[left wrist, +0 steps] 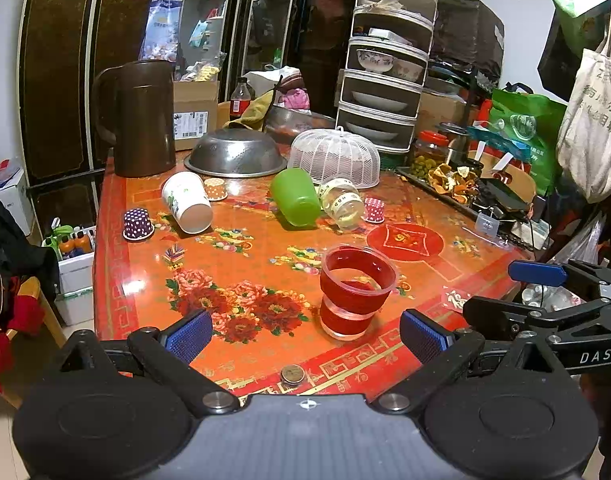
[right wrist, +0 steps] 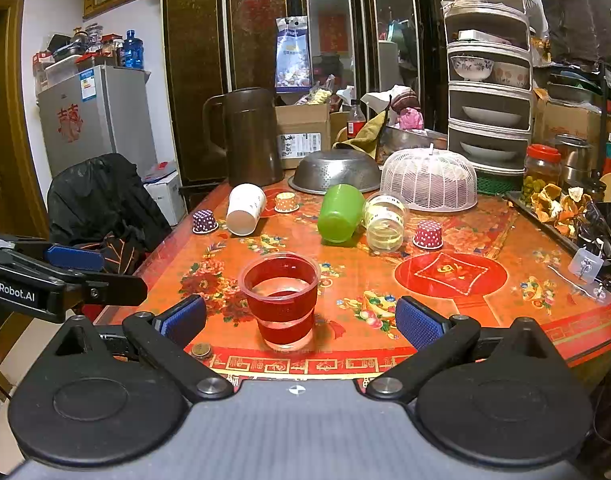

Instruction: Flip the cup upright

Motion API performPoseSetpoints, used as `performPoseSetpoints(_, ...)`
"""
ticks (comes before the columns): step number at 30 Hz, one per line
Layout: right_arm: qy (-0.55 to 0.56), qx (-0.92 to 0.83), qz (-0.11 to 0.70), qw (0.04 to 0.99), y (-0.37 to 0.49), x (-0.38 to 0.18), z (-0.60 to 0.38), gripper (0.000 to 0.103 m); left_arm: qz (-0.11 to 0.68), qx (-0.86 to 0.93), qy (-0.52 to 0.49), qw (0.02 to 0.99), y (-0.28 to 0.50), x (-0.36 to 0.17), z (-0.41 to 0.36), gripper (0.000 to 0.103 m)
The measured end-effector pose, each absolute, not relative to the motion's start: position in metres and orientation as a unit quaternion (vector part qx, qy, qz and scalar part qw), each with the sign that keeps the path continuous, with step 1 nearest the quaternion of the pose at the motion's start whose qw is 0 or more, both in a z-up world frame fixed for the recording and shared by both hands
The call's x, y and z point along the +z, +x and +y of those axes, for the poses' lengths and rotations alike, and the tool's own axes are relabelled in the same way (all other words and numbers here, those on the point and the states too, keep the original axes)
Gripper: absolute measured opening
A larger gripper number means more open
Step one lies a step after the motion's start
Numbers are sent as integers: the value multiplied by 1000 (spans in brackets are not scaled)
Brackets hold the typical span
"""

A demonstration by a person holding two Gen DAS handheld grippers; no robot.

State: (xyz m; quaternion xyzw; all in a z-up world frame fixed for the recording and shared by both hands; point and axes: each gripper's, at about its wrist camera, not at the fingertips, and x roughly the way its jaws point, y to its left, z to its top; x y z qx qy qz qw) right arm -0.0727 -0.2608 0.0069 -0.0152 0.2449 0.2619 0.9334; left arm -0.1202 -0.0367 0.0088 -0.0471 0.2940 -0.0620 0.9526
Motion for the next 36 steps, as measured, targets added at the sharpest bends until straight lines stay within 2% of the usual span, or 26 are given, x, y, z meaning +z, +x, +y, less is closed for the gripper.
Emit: performPoseSetpoints(36,-14,263,249,932,-73,7,-261,102,296,-55,-48,952,-118,7,-33,101)
